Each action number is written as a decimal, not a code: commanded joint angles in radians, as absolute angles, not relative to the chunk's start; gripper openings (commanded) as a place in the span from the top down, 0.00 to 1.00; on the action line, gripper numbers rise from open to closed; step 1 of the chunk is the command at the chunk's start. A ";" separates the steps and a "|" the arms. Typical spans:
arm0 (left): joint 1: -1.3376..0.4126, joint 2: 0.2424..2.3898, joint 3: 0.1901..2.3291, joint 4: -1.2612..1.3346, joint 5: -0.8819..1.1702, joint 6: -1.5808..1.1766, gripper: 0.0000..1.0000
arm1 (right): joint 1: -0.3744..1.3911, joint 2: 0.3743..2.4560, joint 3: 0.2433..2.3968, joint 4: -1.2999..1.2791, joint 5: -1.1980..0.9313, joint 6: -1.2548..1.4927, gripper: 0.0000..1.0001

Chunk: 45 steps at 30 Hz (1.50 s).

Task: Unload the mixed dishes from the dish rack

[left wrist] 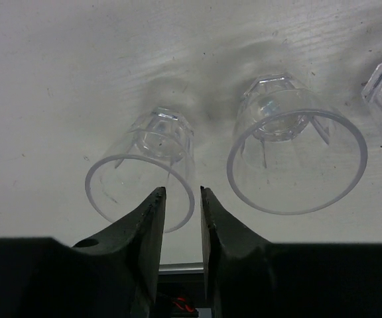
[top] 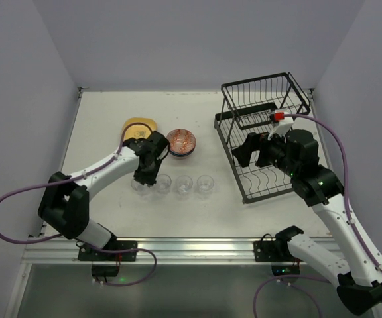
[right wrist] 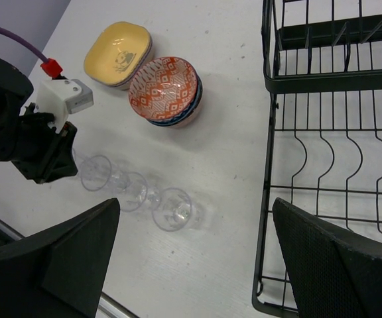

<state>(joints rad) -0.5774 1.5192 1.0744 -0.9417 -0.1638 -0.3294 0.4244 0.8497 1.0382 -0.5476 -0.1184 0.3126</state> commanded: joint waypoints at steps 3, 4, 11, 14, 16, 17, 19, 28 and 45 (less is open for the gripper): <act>-0.577 1.418 1.140 -0.966 -0.224 -0.353 0.54 | 0.423 0.851 1.035 -0.548 -0.132 0.299 0.01; -0.577 1.399 1.147 -0.963 -0.225 -0.356 0.49 | 0.423 0.853 1.037 -0.549 -0.132 0.299 0.01; -0.558 1.154 1.177 -0.844 -0.399 -0.371 0.00 | 0.423 0.790 1.046 -0.568 0.114 0.340 0.01; -0.546 0.992 1.108 -0.732 -0.569 -0.390 0.00 | 0.423 0.749 1.061 -0.632 0.274 0.368 0.01; -0.546 0.887 1.033 -0.628 -0.646 -0.367 0.00 | 0.423 0.683 1.055 -0.672 0.308 0.364 0.01; -0.546 0.797 1.014 -0.608 -0.666 -0.336 0.00 | 0.423 0.658 1.051 -0.679 0.319 0.342 0.01; -0.546 0.741 1.005 -0.620 -0.701 -0.327 0.00 | 0.423 0.588 1.045 -0.710 0.334 0.316 0.01; -0.546 0.612 1.062 -0.844 -0.830 -0.388 0.00 | 0.423 0.391 1.048 -0.865 0.357 0.264 0.01; -0.548 0.310 1.039 -0.861 -0.739 -0.284 0.00 | 0.423 0.327 1.032 -0.933 0.434 0.249 0.01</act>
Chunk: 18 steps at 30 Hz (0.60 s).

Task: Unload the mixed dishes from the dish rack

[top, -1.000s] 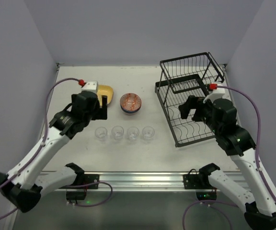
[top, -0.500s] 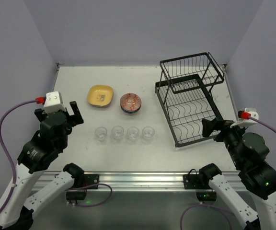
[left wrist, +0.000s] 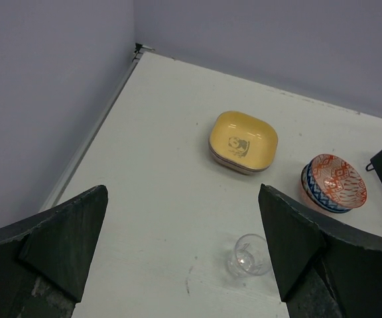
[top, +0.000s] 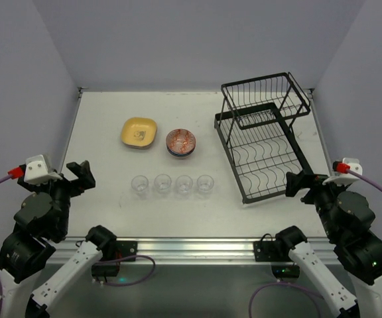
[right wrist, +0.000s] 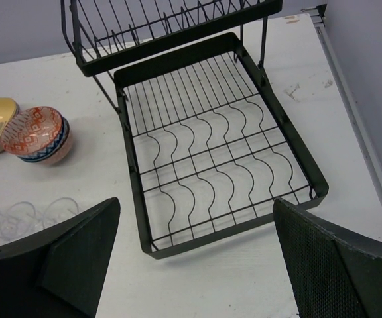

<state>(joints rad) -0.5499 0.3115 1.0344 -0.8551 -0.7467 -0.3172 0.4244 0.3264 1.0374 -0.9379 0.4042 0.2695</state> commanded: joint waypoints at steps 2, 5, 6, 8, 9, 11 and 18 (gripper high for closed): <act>-0.546 0.314 1.039 -0.859 -0.735 -0.281 0.00 | 0.423 0.322 1.026 -0.916 0.440 0.249 0.01; -0.546 0.327 1.034 -0.853 -0.735 -0.275 0.00 | 0.423 0.310 1.022 -0.890 0.439 0.250 0.01; -0.548 0.330 1.034 -0.848 -0.735 -0.273 0.00 | 0.423 0.308 1.020 -0.884 0.437 0.252 0.01; -0.548 0.339 1.029 -0.844 -0.735 -0.267 0.00 | 0.423 0.307 1.017 -0.870 0.439 0.253 0.01; -0.546 0.342 1.028 -0.841 -0.733 -0.264 0.00 | 0.423 0.308 1.012 -0.865 0.439 0.253 0.01; -0.548 0.353 1.026 -0.838 -0.733 -0.258 0.00 | 0.425 0.313 1.006 -0.855 0.442 0.252 0.01; -0.546 0.387 1.028 -0.835 -0.756 -0.256 0.00 | 0.423 0.310 0.983 -0.825 0.449 0.262 0.01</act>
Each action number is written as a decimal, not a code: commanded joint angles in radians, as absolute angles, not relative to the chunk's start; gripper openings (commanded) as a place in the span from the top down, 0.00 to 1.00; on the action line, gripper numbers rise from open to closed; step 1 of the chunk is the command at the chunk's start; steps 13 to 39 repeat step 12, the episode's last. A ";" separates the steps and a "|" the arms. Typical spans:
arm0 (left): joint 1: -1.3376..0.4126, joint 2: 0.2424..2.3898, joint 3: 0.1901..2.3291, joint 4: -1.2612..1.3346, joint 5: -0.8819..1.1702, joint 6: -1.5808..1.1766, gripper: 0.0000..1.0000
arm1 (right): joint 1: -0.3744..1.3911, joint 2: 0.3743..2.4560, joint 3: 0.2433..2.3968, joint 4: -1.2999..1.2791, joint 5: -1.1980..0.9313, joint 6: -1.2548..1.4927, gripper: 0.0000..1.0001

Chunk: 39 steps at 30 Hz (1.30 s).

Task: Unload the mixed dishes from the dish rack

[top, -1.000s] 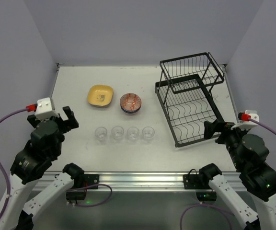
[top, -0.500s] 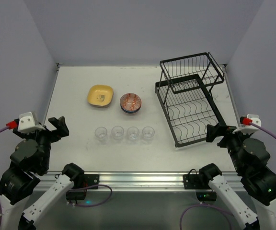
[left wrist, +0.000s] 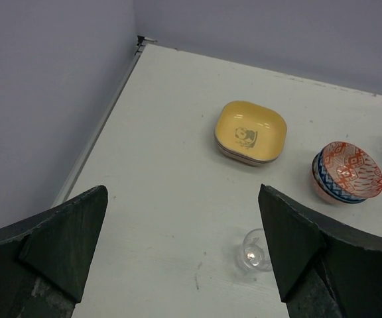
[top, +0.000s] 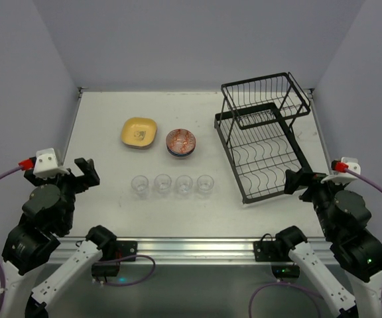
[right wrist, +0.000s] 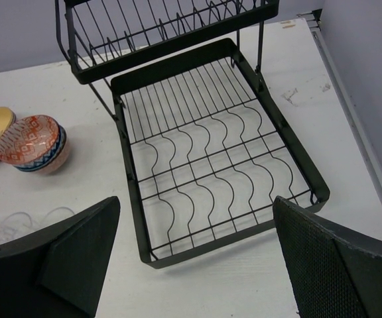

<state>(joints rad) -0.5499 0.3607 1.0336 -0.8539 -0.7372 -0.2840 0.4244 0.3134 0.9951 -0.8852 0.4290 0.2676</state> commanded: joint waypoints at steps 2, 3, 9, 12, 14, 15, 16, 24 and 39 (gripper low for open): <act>-0.546 0.393 1.026 -0.831 -0.753 -0.253 0.00 | 0.425 0.311 0.980 -0.821 0.449 0.262 0.01; -0.548 0.396 1.025 -0.827 -0.752 -0.252 0.00 | 0.423 0.314 0.977 -0.819 0.449 0.262 0.01; -0.546 0.411 1.026 -0.825 -0.741 -0.250 0.00 | 0.423 0.327 0.969 -0.807 0.459 0.261 0.01; -0.546 0.408 1.026 -0.815 -0.736 -0.250 0.00 | 0.423 0.334 0.965 -0.802 0.456 0.264 0.01; -0.546 0.408 1.026 -0.815 -0.736 -0.250 0.00 | 0.423 0.334 0.965 -0.802 0.456 0.264 0.01; -0.546 0.408 1.026 -0.815 -0.736 -0.250 0.00 | 0.423 0.334 0.965 -0.802 0.456 0.264 0.01; -0.546 0.408 1.026 -0.815 -0.736 -0.250 0.00 | 0.423 0.334 0.965 -0.802 0.456 0.264 0.01; -0.546 0.408 1.026 -0.815 -0.736 -0.250 0.00 | 0.423 0.334 0.965 -0.802 0.456 0.264 0.01; -0.546 0.408 1.026 -0.815 -0.736 -0.250 0.00 | 0.423 0.334 0.965 -0.802 0.456 0.264 0.01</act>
